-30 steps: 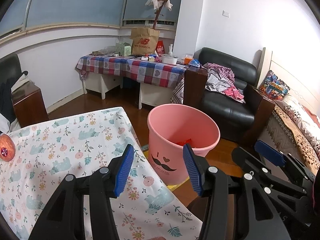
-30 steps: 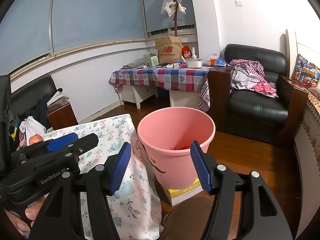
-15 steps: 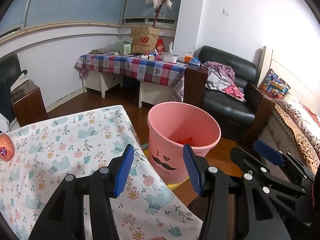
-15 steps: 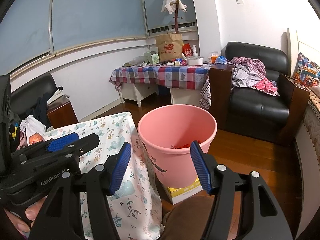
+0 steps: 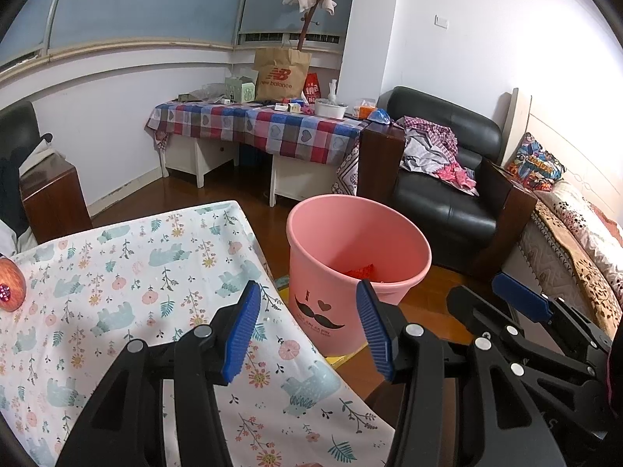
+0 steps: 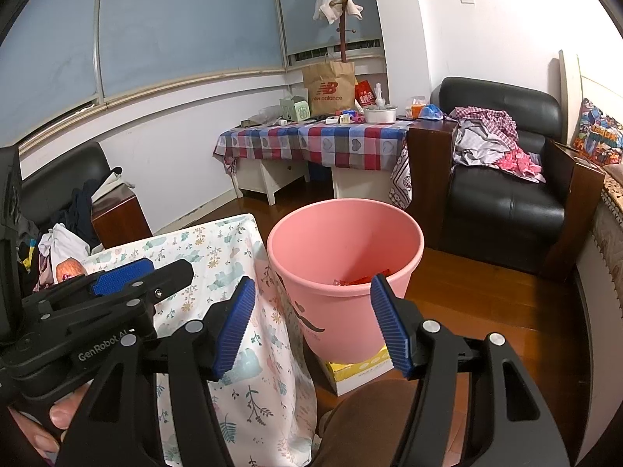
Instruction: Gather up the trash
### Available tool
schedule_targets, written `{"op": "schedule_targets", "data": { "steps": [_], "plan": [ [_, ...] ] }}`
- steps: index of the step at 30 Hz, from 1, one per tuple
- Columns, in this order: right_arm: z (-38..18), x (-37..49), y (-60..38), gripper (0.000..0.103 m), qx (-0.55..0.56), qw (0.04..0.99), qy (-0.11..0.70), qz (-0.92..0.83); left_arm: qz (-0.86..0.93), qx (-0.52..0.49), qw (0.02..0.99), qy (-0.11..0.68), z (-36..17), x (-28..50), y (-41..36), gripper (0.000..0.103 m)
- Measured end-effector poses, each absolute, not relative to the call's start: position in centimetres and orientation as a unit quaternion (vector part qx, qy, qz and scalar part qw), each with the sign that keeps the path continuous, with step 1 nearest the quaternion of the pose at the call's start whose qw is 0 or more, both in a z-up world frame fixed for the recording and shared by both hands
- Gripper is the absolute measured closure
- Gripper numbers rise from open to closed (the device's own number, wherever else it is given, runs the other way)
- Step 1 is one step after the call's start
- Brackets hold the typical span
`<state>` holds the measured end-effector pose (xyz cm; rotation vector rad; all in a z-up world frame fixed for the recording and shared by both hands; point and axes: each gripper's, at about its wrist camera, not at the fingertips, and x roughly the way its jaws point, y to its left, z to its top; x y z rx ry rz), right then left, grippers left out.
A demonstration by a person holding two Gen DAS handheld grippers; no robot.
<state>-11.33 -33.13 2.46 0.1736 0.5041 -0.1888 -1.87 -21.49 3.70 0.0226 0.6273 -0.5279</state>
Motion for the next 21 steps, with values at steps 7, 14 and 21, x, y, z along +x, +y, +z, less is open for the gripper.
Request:
{"op": "schedule_targets", "data": {
  "steps": [7,14,21],
  "plan": [
    [2.1,-11.39,-32.98,0.041,0.087,0.96,0.25,-0.093,-0.257,0.011,0.917,0.305,3.55,-1.85,-21.48,0.052],
    [2.23,-11.34,-33.08,0.041,0.087,0.96,0.25,-0.093,-0.257,0.011,0.917,0.305,3.58,-1.84,-21.49,0.052],
    [1.68,-11.43,-32.78,0.041,0.087,0.96,0.25,-0.091,-0.257,0.011,0.917,0.305,3.5,-1.88,-21.57,0.052]
  ]
}}
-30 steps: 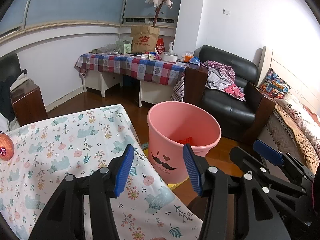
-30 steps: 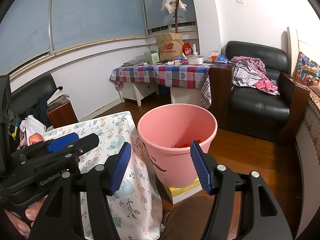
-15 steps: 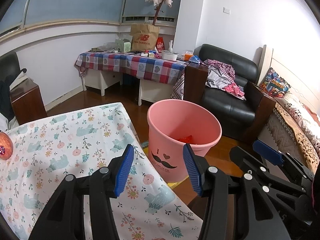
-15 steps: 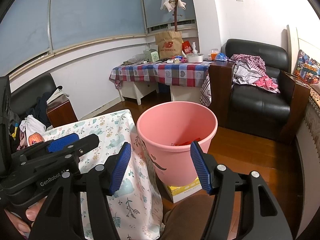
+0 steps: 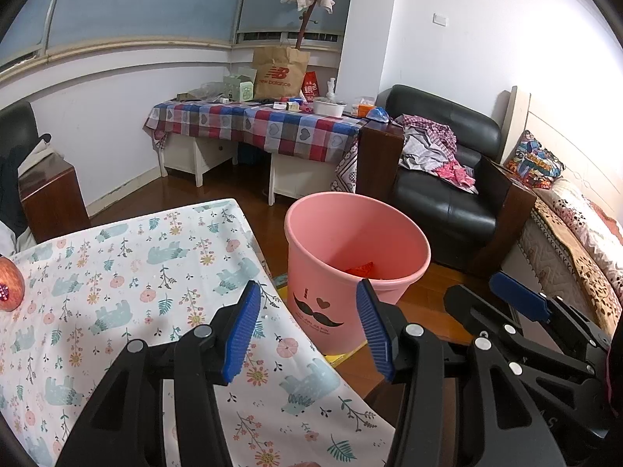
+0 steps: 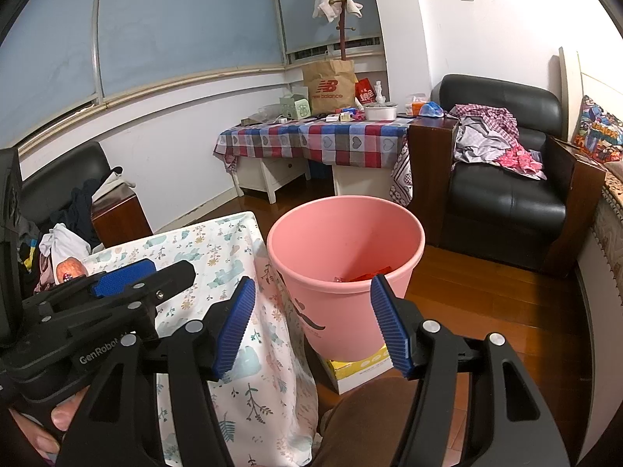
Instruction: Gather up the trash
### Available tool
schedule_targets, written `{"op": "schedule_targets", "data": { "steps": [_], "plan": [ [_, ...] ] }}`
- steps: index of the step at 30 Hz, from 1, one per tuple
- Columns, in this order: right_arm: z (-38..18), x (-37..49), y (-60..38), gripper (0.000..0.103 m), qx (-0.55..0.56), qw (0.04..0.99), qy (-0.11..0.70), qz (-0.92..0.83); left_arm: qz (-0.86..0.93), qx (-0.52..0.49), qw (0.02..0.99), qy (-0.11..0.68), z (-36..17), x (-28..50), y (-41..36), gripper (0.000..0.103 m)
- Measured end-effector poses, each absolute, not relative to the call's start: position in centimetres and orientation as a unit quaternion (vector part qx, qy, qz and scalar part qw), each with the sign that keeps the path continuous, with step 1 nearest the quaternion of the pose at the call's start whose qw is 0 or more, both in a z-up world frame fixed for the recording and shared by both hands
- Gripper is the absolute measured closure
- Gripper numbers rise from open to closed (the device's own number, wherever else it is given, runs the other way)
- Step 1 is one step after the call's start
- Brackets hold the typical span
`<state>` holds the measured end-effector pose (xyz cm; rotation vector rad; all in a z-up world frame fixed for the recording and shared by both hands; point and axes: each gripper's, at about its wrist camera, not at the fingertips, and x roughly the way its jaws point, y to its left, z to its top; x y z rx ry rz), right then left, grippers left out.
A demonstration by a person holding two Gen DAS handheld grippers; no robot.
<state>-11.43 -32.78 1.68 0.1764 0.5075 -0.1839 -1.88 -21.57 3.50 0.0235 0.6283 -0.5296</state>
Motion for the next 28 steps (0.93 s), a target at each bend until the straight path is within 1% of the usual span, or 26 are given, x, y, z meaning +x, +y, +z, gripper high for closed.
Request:
{"op": "schedule_targets", "data": {
  "steps": [28],
  "plan": [
    [0.3,-11.5,-31.5,0.041,0.085,0.958,0.259,-0.087,-0.251,0.009,0.915,0.317,1.8,-1.7,-21.2,0.052]
  ]
}}
